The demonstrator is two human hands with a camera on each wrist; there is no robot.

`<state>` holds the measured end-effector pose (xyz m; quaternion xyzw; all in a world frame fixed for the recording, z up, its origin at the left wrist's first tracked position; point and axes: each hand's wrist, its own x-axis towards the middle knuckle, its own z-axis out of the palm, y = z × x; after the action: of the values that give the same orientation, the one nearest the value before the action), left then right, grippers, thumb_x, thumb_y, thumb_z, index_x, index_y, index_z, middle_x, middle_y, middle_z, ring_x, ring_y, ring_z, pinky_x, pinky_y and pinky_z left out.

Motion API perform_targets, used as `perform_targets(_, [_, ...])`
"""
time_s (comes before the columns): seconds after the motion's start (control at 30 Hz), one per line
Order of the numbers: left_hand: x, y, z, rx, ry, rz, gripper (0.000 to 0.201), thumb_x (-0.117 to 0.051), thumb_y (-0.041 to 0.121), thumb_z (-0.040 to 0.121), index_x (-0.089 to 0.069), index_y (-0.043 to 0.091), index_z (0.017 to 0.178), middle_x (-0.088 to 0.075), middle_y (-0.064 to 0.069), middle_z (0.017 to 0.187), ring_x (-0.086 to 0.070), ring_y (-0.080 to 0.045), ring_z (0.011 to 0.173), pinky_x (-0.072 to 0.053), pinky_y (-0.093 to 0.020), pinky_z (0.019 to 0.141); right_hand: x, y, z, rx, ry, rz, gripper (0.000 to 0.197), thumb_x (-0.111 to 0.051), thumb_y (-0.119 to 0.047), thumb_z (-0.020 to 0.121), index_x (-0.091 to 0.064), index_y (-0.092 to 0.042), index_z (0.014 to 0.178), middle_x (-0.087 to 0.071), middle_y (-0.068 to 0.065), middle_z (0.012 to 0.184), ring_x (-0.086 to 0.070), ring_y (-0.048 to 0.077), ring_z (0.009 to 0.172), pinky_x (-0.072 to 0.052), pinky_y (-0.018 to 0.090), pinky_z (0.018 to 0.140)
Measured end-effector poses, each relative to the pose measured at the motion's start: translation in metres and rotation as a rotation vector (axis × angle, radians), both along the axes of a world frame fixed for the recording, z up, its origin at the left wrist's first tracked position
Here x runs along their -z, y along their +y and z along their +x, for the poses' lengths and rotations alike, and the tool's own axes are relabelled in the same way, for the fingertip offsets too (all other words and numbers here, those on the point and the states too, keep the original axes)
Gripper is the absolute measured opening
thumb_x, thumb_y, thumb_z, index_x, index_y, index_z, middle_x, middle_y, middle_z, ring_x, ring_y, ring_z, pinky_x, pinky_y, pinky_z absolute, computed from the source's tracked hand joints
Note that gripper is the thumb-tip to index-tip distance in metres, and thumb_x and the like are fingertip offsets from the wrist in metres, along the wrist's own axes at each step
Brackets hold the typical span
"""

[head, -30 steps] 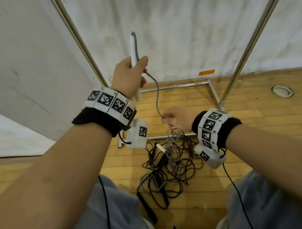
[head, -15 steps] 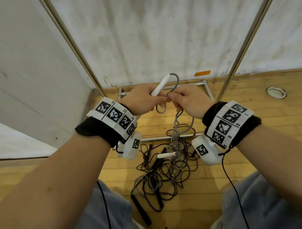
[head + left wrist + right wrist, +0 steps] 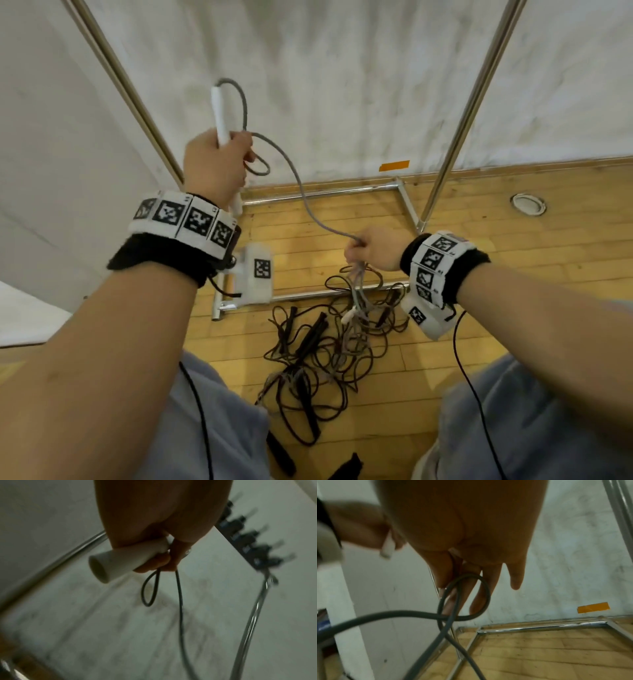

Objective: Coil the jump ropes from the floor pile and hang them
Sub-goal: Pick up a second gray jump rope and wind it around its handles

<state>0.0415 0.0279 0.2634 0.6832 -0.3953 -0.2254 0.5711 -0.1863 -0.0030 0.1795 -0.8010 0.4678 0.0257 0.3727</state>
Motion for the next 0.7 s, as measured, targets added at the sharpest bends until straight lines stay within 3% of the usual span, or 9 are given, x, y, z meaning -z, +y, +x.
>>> perform_targets(0.1, [0.015,0.001,0.002,-0.085,-0.258,0.173,0.014,-0.060,0.023,0.087,-0.064,0.017,0.100,-0.060,0.004,0.080,-0.057,-0.010,0.068,-0.047,-0.024,0.062,-0.015,-0.003,0.001,0.078,-0.120,-0.049,0.030,-0.045,-0.025,0.099,-0.060,-0.019,0.074,-0.063,-0.007,0.056,-0.059,0.007,0.057,-0.046,0.023,0.062])
perform_targets(0.17, [0.018,0.001,-0.005,-0.056,-0.204,0.220,0.021,-0.065,0.021,0.084,-0.059,0.018,0.104,-0.058,0.000,0.089,-0.058,-0.017,0.079,-0.051,-0.031,0.074,-0.027,-0.003,0.002,0.068,-0.116,-0.101,0.034,-0.040,-0.028,0.100,-0.058,-0.019,0.073,-0.059,-0.004,0.053,-0.055,0.008,0.049,-0.045,0.027,0.059])
perform_targets(0.2, [0.018,0.000,-0.010,-0.006,-0.133,0.218,0.022,-0.067,0.020,0.082,-0.058,0.016,0.101,-0.057,-0.001,0.089,-0.057,-0.018,0.078,-0.052,-0.033,0.074,-0.032,-0.004,0.003,0.058,-0.094,-0.131,0.035,-0.038,-0.029,0.101,-0.057,-0.020,0.072,-0.059,-0.003,0.056,-0.054,0.010,0.049,-0.044,0.027,0.058])
perform_targets(0.3, [0.020,0.004,-0.034,0.328,0.034,0.214,0.019,-0.073,0.024,0.079,-0.060,0.014,0.089,-0.059,-0.006,0.083,-0.053,-0.016,0.060,-0.048,-0.029,0.055,-0.047,-0.004,0.007,0.046,-0.092,-0.138,0.032,-0.037,-0.026,0.101,-0.054,-0.018,0.075,-0.051,0.000,0.061,-0.049,0.014,0.051,-0.040,0.028,0.053])
perform_targets(0.37, [0.024,0.008,-0.048,0.564,-0.020,0.257,0.017,-0.074,0.028,0.080,-0.064,0.015,0.086,-0.059,-0.005,0.075,-0.049,-0.014,0.052,-0.043,-0.027,0.051,-0.052,-0.005,0.009,0.032,-0.127,-0.109,0.025,-0.038,-0.021,0.100,-0.053,-0.015,0.082,-0.048,0.001,0.061,-0.045,0.017,0.051,-0.038,0.028,0.052])
perform_targets(0.43, [0.026,0.010,-0.055,0.682,-0.129,0.276,0.013,-0.073,0.028,0.081,-0.065,0.018,0.078,-0.058,0.004,0.061,-0.046,-0.008,0.046,-0.039,-0.021,0.046,-0.055,-0.006,0.012,0.020,-0.140,-0.099,0.022,-0.037,-0.017,0.099,-0.054,-0.011,0.086,-0.050,0.004,0.065,-0.043,0.018,0.054,-0.038,0.030,0.053])
perform_targets(0.53, [0.029,0.007,-0.052,0.695,-0.289,0.273,0.022,-0.066,0.030,0.088,-0.066,0.019,0.068,-0.056,0.012,0.049,-0.043,0.000,0.039,-0.036,-0.015,0.042,-0.053,-0.009,0.010,0.050,-0.194,-0.165,0.018,-0.042,-0.015,0.098,-0.055,-0.009,0.086,-0.055,0.003,0.068,-0.048,0.009,0.050,-0.037,0.020,0.049])
perform_targets(0.6, [0.029,0.006,-0.050,0.646,-0.345,0.251,0.032,-0.059,0.033,0.092,-0.062,0.021,0.062,-0.054,0.010,0.048,-0.044,-0.003,0.040,-0.037,-0.022,0.048,-0.052,-0.011,0.005,0.076,-0.305,-0.166,0.016,-0.050,-0.013,0.093,-0.057,-0.012,0.078,-0.060,-0.001,0.064,-0.050,-0.002,0.045,-0.036,0.010,0.044])
perform_targets(0.7, [0.023,0.000,-0.043,0.375,-0.139,0.091,0.032,-0.055,0.034,0.093,-0.055,0.021,0.064,-0.052,0.004,0.057,-0.045,-0.013,0.048,-0.040,-0.031,0.057,-0.047,-0.010,-0.002,0.011,-0.317,-0.029,0.014,-0.061,-0.013,0.082,-0.064,-0.018,0.070,-0.065,-0.007,0.061,-0.054,0.001,0.056,-0.039,0.012,0.051])
